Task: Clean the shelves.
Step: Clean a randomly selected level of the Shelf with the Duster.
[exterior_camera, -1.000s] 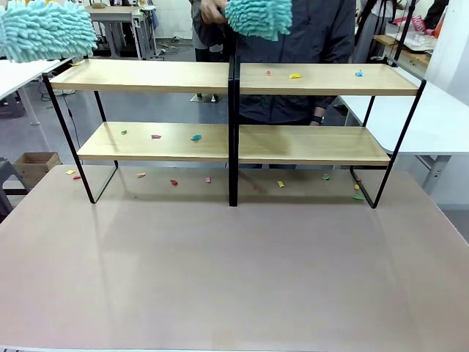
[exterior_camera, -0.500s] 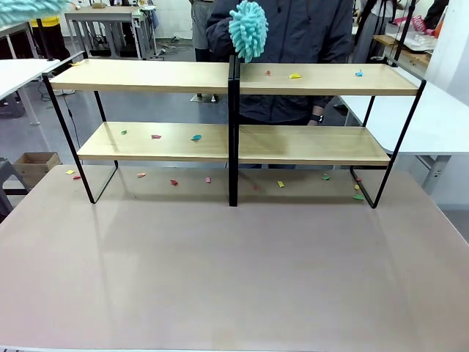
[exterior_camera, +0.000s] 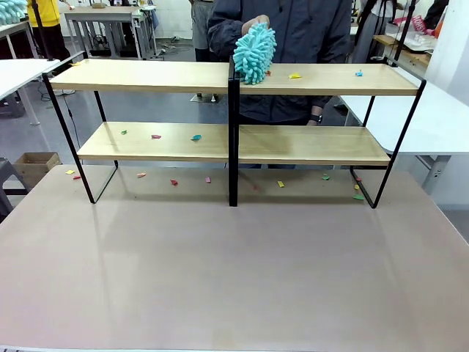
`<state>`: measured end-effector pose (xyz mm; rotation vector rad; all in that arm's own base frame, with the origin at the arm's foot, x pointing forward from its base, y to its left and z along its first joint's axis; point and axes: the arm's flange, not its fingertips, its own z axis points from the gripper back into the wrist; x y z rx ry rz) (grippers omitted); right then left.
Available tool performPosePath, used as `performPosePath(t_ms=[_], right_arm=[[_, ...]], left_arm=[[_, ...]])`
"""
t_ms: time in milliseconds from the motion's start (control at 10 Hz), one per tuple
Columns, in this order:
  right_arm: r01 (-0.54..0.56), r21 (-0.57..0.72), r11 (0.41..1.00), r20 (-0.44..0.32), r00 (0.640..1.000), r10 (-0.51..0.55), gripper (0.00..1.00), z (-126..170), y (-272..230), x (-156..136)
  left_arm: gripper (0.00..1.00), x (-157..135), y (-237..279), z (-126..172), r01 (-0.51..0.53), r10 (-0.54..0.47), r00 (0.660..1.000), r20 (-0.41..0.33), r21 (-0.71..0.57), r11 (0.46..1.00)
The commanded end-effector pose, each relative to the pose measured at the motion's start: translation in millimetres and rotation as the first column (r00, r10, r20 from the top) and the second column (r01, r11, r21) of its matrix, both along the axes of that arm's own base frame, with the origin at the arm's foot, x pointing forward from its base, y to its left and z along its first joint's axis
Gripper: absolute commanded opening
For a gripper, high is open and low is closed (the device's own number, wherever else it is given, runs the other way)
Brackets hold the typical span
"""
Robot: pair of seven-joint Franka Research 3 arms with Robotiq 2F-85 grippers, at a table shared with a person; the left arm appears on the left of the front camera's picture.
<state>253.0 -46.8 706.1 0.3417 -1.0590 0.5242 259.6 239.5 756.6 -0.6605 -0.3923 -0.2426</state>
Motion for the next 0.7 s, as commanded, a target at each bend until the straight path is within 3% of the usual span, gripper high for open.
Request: performPosePath(t_ms=[0, 300, 600], right_arm=[[-0.006, 0.006, 1.0, 0.006, 1.0, 0.006, 1.0, 1, 1, 0], [-0.006, 0.006, 1.0, 0.006, 1.0, 0.006, 1.0, 1, 1, 0], [-0.006, 0.006, 1.0, 0.006, 1.0, 0.006, 1.0, 1, 1, 0]], left_arm=[[0.13, -3, 4, -1, -0.022, 0.023, 1.0, 0.02, -0.046, 0.999], [0.13, -2, 3, -1, -0.028, 0.028, 1.0, 0.009, -0.044, 0.999], [0.13, 21, -19, 3, -0.024, 0.023, 0.999, -0.026, -0.013, 1.0]])
